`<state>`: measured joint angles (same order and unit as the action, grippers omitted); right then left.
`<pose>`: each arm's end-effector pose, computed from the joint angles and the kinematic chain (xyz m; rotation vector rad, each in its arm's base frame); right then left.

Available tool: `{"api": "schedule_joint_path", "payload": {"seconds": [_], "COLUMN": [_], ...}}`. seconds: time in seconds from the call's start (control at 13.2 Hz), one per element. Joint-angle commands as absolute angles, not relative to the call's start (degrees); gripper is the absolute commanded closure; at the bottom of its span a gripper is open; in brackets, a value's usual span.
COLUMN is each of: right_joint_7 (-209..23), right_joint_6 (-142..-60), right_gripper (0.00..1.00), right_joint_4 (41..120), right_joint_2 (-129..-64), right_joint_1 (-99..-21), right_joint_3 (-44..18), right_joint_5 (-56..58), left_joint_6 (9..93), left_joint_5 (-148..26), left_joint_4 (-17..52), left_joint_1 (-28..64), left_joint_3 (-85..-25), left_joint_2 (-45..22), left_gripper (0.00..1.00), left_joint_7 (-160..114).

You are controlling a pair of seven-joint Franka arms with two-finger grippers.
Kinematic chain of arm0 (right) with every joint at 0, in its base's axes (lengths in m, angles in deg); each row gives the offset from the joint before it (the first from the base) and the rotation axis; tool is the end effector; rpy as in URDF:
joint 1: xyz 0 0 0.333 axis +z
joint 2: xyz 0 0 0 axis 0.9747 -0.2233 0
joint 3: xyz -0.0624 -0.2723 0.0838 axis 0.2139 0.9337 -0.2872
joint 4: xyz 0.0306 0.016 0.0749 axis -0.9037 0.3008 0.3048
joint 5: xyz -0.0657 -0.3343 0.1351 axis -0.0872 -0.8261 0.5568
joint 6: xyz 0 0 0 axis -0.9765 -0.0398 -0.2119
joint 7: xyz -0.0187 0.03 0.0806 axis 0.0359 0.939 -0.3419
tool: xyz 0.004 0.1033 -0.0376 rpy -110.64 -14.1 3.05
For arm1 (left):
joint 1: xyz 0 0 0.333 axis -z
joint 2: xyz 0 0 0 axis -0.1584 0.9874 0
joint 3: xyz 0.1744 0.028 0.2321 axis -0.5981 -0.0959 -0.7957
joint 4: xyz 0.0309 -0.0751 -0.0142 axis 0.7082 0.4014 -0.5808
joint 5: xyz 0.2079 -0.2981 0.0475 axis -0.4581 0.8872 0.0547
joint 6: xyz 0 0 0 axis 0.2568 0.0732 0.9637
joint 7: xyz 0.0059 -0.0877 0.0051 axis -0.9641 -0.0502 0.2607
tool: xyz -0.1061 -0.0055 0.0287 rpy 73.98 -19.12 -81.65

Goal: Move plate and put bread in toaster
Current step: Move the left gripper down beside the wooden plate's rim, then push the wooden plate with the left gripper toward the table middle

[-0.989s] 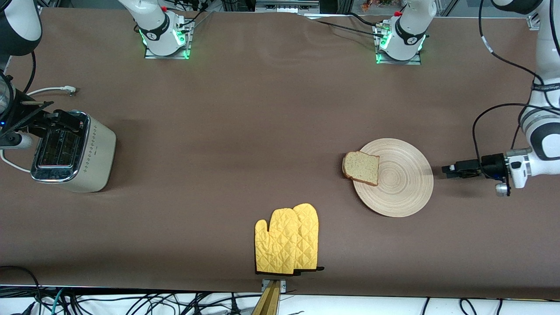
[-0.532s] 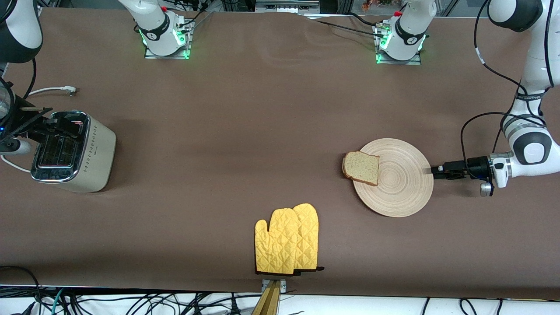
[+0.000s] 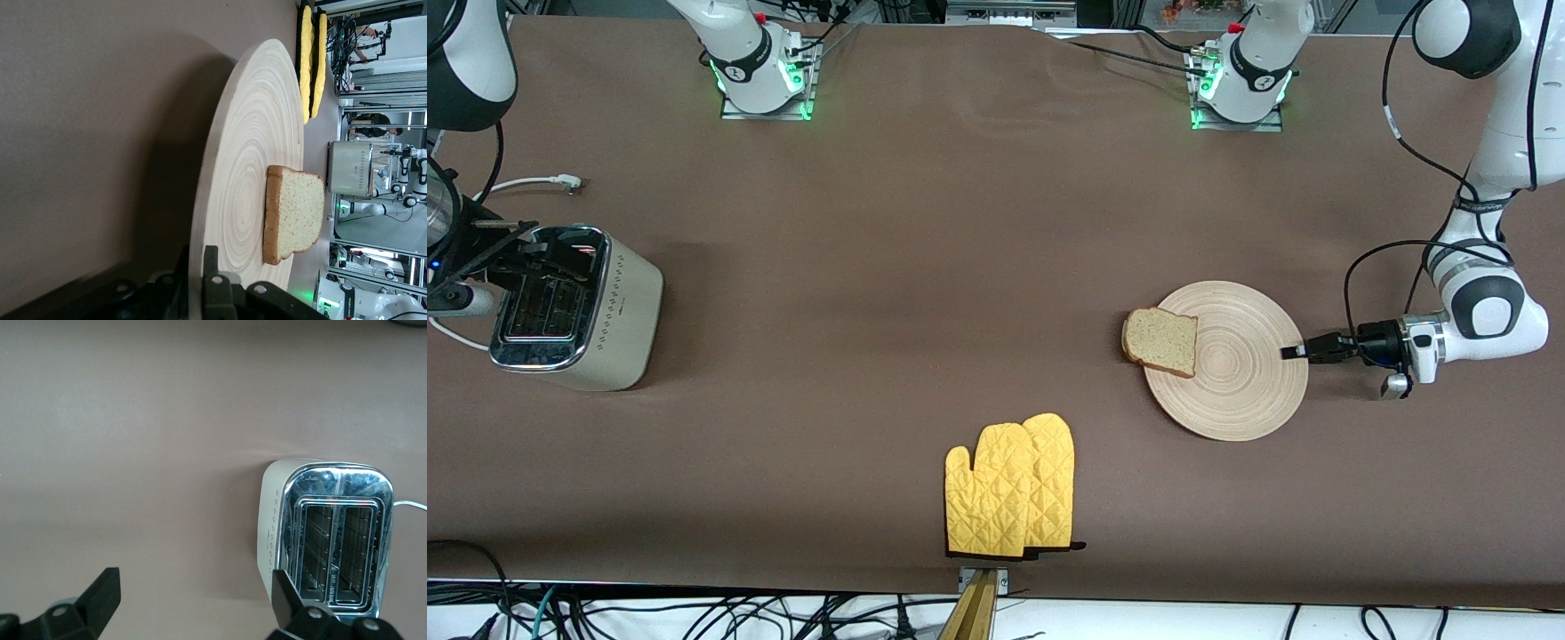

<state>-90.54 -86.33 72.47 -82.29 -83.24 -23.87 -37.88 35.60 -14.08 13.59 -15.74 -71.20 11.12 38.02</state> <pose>0.5824 -0.0143 0.5213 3.1280 0.0521 0.0254 0.5591 0.1525 0.1116 2.0515 0.0399 0.0072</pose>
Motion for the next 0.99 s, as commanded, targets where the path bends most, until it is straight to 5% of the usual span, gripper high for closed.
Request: {"api": "schedule_joint_path", "payload": {"seconds": [0.0,0.91], "right_joint_7": [-89.94,-90.12], "right_joint_6": [-85.86,-85.68], "right_gripper": [0.0,0.0], "right_joint_4": [71.6,71.87], "right_joint_2": [-82.89,-84.38], "right_joint_1": [-83.51,-83.25], "right_joint_3": [-24.45,-24.53], "right_joint_5": [-38.6,-38.6], "left_joint_6": [32.47,32.54], "left_joint_5": [-12.74,-7.12], "left_joint_4": [12.84,13.28], "left_joint_1": [-16.29,-5.05], "left_joint_3": [-71.2,-65.58], "left_joint_2": [11.06,8.42], "left_gripper": [1.0,1.0], "left_joint_7": [38.79,30.0]}}
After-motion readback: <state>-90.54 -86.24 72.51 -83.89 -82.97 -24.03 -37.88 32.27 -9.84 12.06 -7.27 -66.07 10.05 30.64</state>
